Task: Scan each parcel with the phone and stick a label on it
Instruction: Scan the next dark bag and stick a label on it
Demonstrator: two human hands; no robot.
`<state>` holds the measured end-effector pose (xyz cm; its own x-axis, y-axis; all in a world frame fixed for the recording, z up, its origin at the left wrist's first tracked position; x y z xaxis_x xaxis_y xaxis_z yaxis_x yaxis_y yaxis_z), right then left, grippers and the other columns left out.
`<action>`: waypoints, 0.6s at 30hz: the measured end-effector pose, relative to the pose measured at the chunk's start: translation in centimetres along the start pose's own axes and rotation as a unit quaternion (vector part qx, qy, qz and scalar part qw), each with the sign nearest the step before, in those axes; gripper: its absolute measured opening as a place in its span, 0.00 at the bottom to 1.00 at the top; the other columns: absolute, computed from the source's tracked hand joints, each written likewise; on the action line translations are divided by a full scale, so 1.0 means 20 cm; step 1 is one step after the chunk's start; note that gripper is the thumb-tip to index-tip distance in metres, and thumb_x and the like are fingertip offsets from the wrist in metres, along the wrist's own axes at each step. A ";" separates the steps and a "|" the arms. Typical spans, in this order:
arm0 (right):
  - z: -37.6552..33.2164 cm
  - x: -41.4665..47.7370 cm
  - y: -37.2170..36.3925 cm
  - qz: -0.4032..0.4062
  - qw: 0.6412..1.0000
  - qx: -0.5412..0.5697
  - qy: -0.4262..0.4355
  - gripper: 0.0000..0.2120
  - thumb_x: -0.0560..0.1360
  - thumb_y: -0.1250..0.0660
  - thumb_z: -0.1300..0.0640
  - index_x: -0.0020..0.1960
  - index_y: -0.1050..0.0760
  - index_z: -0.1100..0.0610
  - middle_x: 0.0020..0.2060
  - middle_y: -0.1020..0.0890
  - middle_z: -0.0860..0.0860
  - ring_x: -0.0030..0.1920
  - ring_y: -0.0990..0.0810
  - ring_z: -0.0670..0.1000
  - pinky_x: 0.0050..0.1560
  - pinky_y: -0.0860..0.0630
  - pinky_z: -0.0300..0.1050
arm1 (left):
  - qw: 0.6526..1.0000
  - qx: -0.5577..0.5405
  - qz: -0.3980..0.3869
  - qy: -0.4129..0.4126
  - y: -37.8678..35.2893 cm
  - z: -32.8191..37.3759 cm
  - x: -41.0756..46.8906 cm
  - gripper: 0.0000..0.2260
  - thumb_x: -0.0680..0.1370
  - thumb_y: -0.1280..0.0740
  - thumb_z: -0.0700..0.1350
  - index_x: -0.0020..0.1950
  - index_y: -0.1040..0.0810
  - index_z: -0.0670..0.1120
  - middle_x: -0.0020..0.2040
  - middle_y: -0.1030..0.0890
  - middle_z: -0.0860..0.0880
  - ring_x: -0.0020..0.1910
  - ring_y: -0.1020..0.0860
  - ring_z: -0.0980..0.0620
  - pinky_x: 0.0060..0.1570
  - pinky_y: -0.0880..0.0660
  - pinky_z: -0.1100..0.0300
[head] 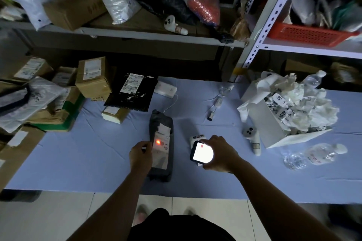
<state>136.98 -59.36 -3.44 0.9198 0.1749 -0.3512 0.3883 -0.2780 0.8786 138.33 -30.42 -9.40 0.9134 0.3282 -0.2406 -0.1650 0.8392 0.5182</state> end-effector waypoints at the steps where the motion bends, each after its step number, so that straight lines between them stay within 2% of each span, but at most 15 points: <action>1: 0.00 0.00 0.00 0.002 1.000 -0.005 -0.001 0.45 0.62 0.21 0.40 0.75 0.36 0.42 0.61 0.29 0.47 0.62 0.33 0.50 0.56 0.27 0.47 | 1.000 0.003 0.001 -0.002 0.00 0.00 0.00 0.08 0.82 0.36 0.44 0.48 0.19 0.44 0.44 0.18 0.47 0.43 0.21 0.49 0.32 0.29 0.65; 9: 0.07 0.02 0.00 0.008 1.000 0.014 -0.011 0.45 0.61 0.21 0.40 0.74 0.34 0.43 0.57 0.29 0.45 0.59 0.32 0.48 0.53 0.25 0.46 | 1.000 0.004 0.028 0.009 0.00 0.00 -0.02 0.07 0.82 0.36 0.43 0.48 0.19 0.47 0.47 0.17 0.46 0.46 0.19 0.45 0.33 0.29 0.65; 12: 0.14 0.03 -0.03 0.039 0.996 0.057 -0.049 0.43 0.60 0.20 0.40 0.72 0.31 0.43 0.54 0.28 0.46 0.58 0.30 0.49 0.50 0.29 0.43 | 0.996 0.067 0.058 0.021 0.01 0.02 -0.03 0.09 0.81 0.36 0.43 0.59 0.21 0.45 0.56 0.19 0.44 0.53 0.21 0.43 0.48 0.22 0.51; 14: 0.22 0.04 -0.06 0.076 0.987 0.095 -0.102 0.42 0.60 0.20 0.39 0.71 0.29 0.45 0.51 0.27 0.47 0.57 0.27 0.51 0.48 0.28 0.43 | 0.986 0.157 0.062 0.001 0.00 0.06 -0.02 0.13 0.80 0.36 0.43 0.64 0.24 0.44 0.59 0.23 0.42 0.58 0.24 0.42 0.58 0.25 0.45; 18: 0.38 0.03 -0.14 0.112 0.961 0.130 -0.217 0.40 0.62 0.20 0.38 0.69 0.27 0.51 0.54 0.21 0.54 0.57 0.22 0.56 0.52 0.20 0.50 | 0.974 0.222 0.034 -0.019 -0.06 0.12 -0.04 0.14 0.78 0.33 0.43 0.64 0.24 0.45 0.63 0.26 0.44 0.61 0.27 0.43 0.62 0.29 0.47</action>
<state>136.92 -65.65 -8.48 0.8973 -0.3108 -0.3136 0.1268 -0.4990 0.8573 138.69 -32.83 -7.82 0.9208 0.3522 -0.1676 -0.0553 0.5430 0.8379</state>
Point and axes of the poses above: each hand's wrist, its own x-axis towards the middle knuckle, its own y-axis out of the back of the hand, z = x × y, the point moved 4 cm from there along x, towards the middle knuckle
